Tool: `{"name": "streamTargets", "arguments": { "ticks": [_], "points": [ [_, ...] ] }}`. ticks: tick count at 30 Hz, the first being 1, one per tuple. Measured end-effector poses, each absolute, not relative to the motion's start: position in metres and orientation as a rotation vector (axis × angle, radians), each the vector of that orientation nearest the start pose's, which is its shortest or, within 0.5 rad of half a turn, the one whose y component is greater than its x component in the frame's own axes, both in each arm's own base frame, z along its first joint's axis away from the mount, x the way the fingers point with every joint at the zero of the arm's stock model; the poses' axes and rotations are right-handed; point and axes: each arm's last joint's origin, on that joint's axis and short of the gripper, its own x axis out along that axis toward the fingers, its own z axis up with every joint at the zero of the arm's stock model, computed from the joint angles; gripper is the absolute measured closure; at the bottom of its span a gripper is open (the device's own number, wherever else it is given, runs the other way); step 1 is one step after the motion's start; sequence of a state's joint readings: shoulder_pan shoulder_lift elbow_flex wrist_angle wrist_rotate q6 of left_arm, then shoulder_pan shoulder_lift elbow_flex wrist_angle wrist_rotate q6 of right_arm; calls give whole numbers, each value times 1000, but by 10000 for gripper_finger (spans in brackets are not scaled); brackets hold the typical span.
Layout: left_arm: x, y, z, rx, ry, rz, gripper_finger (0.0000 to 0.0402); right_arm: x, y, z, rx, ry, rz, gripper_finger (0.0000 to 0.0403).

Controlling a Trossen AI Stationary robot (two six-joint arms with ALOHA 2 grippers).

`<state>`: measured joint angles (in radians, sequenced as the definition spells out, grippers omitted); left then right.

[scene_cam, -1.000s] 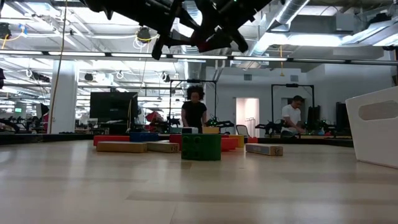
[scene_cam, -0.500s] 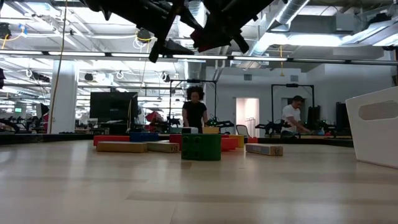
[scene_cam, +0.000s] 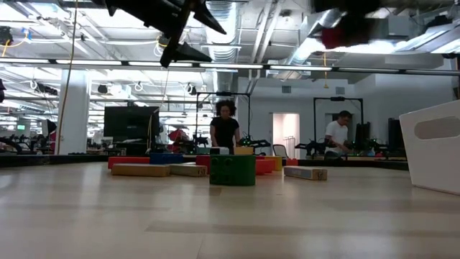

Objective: Sort blocks by size
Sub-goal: Put the big red block into the gray bin, then put the big orange game piece into the gray bin

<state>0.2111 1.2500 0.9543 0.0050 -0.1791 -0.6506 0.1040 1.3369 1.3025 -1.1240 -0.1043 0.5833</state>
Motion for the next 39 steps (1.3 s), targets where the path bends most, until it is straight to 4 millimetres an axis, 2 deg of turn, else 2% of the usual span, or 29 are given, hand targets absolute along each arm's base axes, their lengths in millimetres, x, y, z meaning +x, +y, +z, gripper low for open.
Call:
{"name": "streamTargets", "arguments": {
  "ticks": [3, 5, 8, 15, 23, 26, 30, 35, 39],
  "points": [
    [270, 70, 311, -650, 180, 479, 86, 218, 55, 328, 575, 1325, -58, 339],
    [268, 74, 310, -655, 192, 486, 86, 204, 73, 332, 608, 1363, -29, 339],
    [267, 78, 310, -658, 183, 494, 86, 189, 97, 326, 667, 1409, -40, 339],
    [266, 85, 311, -647, 179, 496, 86, 169, 151, 282, 877, 1486, -18, 339],
    [266, 85, 311, -617, 205, 434, 86, 159, 188, 235, 1159, 1480, 28, 339],
    [266, 83, 310, -609, 244, 341, 86, 155, 197, 220, 1160, 1532, -36, 332],
    [264, 70, 302, -565, 413, 59, 86, 152, 204, 211, 1144, 1600, -69, 268],
    [247, 46, 280, -553, 741, -138, 86, 149, 197, 220, 1154, 1637, -35, 182],
    [233, 14, 265, -439, 994, -266, 86, 137, 176, 236, 1174, 1677, -85, 161]
  ]
}}
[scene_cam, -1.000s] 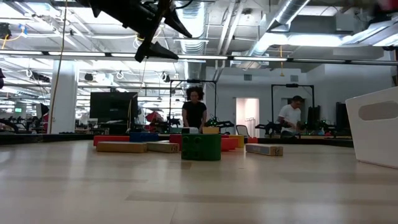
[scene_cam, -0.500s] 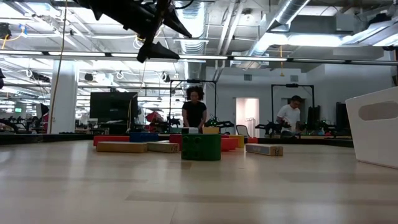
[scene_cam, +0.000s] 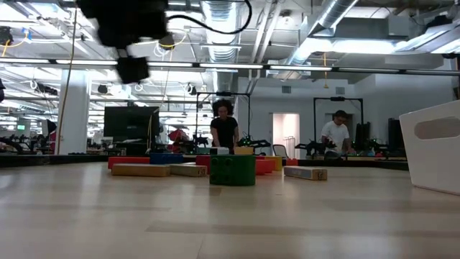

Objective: Sort blocks by size
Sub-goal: Put the big orange game piece into the gray bin

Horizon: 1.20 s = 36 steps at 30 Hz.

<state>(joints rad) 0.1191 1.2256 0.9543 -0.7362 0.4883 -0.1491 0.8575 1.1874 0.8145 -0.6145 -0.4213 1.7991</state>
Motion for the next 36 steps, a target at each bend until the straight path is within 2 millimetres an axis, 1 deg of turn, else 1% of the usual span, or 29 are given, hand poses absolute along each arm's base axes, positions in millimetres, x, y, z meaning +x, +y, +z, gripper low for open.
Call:
{"name": "streamTargets", "arguments": {
  "ticks": [2, 4, 10, 12, 14, 17, 19, 22, 25, 28, 33, 36],
  "points": [
    [228, -4, 262, -361, 1068, -352, 86, 132, 163, 251, 1168, 1667, -117, 164],
    [225, -23, 261, -293, 1099, -428, 86, 126, 147, 267, 1140, 1624, -166, 173],
    [214, -73, 260, -169, 1146, -571, 86, 115, 104, 317, 1016, 1366, -312, 200],
    [209, -87, 260, -98, 1148, -600, 86, 113, 93, 329, 940, 1286, -354, 207],
    [204, -98, 260, -8, 1130, -658, 86, 111, 83, 336, 851, 1234, -402, 213],
    [198, -116, 259, 143, 1079, -750, 86, 112, 70, 342, 739, 1188, -448, 221],
    [196, -126, 257, 206, 1019, -794, 86, 113, 62, 343, 688, 1172, -482, 224],
    [194, -140, 253, 245, 934, -817, 86, 117, 53, 343, 651, 1159, -500, 227],
    [190, -149, 246, 274, 879, -825, 86, 120, 48, 343, 616, 1156, -492, 227],
    [186, -156, 232, 292, 869, -845, 86, 122, 44, 343, 583, 1154, -477, 227],
    [176, -168, 201, 331, 915, -891, 86, 124, 39, 343, 549, 1156, -473, 227],
    [173, -175, 191, 382, 933, -876, 86, 124, 37, 343, 543, 1155, -478, 227]
  ]
}}
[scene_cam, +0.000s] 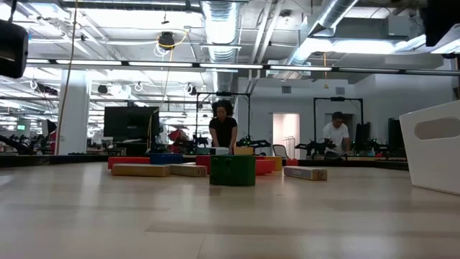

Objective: Sort blocks by size
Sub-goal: Put the big orange game piece into the gray bin

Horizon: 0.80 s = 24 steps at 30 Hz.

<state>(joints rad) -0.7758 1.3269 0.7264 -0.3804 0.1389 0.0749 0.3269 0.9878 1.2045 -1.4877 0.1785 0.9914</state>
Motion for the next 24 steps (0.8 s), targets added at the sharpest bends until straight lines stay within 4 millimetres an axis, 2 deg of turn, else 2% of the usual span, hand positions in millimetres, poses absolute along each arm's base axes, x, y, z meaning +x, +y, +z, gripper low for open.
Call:
{"name": "streamTargets", "arguments": {
  "ticks": [3, 9, 13, 18, 24],
  "points": [
    [174, -181, 181, 437, 944, -859, 86, 125, 35, 343, 544, 1154, -483, 227],
    [177, -198, 155, 440, 1001, -868, 86, 125, 35, 343, 546, 1153, -483, 227],
    [177, -203, 145, 429, 1035, -848, 97, 125, 35, 343, 546, 1153, -483, 227],
    [176, -205, 144, 448, 1027, -825, 152, 125, 35, 343, 546, 1152, -482, 227],
    [175, -205, 146, 464, 1053, -795, 258, 125, 36, 343, 550, 1147, -479, 227]
  ]
}}
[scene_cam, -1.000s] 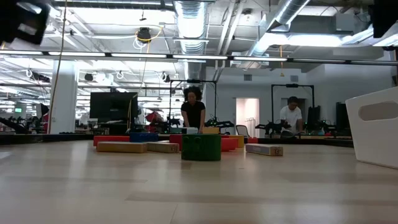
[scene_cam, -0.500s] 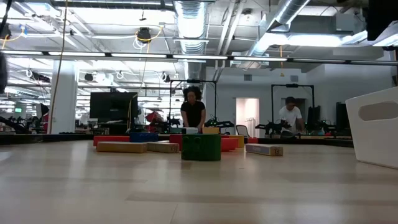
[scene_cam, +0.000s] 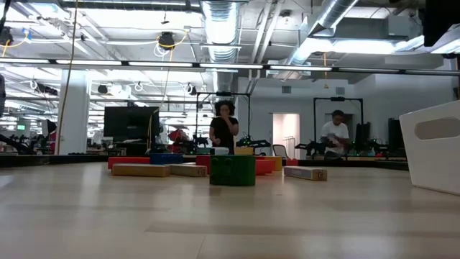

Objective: Sort blocks by size
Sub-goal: Put the big orange game piece into the gray bin

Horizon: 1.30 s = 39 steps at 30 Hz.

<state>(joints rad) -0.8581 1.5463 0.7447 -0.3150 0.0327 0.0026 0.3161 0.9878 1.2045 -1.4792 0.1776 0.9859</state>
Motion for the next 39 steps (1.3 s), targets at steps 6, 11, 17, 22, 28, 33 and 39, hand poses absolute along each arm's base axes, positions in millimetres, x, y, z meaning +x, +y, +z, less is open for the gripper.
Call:
{"name": "streamTargets", "arguments": {
  "ticks": [6, 11, 17, 22, 28, 33, 39],
  "points": [
    [175, -203, 156, 505, 1107, -773, 271, 125, 36, 343, 549, 1148, -479, 227],
    [175, -189, 169, 499, 1112, -682, 271, 131, 37, 342, 551, 1138, -480, 227],
    [185, -147, 200, 492, 1029, -382, 271, 158, 40, 339, 512, 1092, -428, 227],
    [198, -109, 223, 492, 911, -118, 271, 195, 37, 342, 516, 884, -389, 227],
    [221, -72, 233, 510, 823, 122, 271, 247, 26, 341, 487, 634, -428, 202],
    [239, -47, 243, 428, 698, 290, 271, 291, 11, 328, 572, 528, -407, 161],
    [251, -30, 264, 379, 624, 393, 271, 332, 0, 309, 702, 455, -304, 136]
  ]
}}
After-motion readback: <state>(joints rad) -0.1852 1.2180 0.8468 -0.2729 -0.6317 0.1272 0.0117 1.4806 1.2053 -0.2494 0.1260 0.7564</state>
